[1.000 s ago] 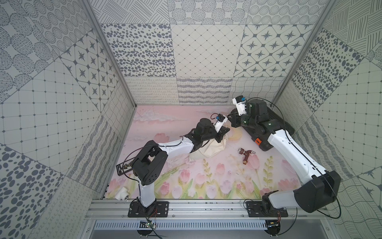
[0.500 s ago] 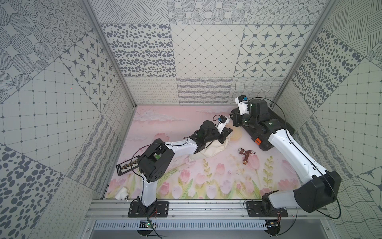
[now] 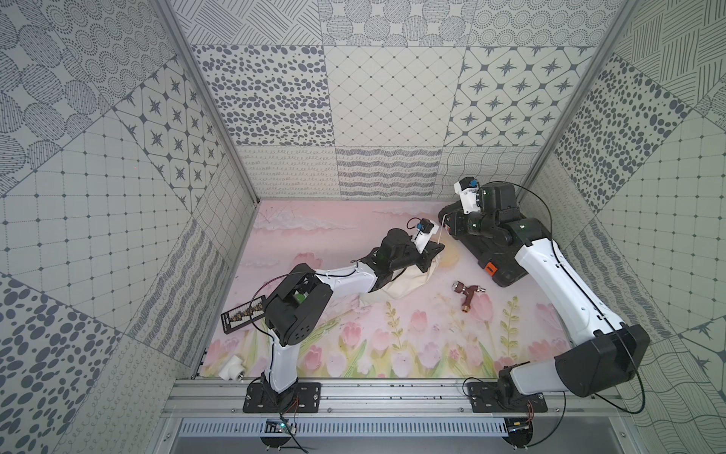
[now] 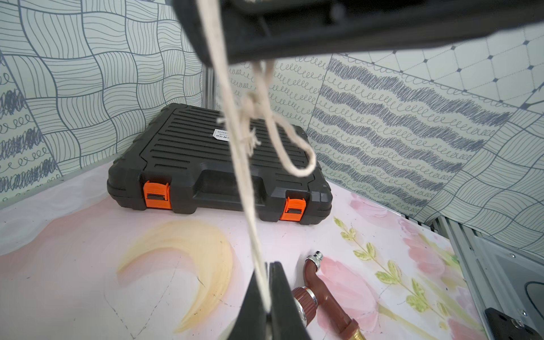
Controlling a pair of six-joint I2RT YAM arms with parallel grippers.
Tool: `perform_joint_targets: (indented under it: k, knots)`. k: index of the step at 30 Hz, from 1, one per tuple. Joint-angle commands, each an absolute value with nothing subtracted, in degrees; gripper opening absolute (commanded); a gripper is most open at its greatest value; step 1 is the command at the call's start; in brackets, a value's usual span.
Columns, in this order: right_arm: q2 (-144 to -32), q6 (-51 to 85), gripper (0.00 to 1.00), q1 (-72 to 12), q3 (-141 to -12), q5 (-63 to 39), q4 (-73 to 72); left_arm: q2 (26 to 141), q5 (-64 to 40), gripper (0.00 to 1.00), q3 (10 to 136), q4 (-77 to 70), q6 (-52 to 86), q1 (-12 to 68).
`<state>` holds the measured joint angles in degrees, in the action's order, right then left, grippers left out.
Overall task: Close the soil bag
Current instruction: Frap the soil bag at the center of the board.
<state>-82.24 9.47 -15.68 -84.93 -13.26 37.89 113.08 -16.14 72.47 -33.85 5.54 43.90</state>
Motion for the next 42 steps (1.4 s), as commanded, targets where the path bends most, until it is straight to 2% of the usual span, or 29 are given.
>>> perform_joint_targets:
  k: [1,27,42]
  knots:
    - [-79.23,11.40,0.00,-13.06,-96.32,-9.60,0.97,116.53,-25.12,0.06,69.72,11.54,2.43,46.42]
    - [-82.30,14.86,0.00,-9.85,-98.95,-13.64,-0.12,116.67,-24.31,0.16,67.00,29.00,-3.73,46.76]
    - [-83.09,16.38,0.00,-8.30,-100.08,-14.75,-0.95,118.73,-23.01,0.15,66.05,31.28,-3.44,46.90]
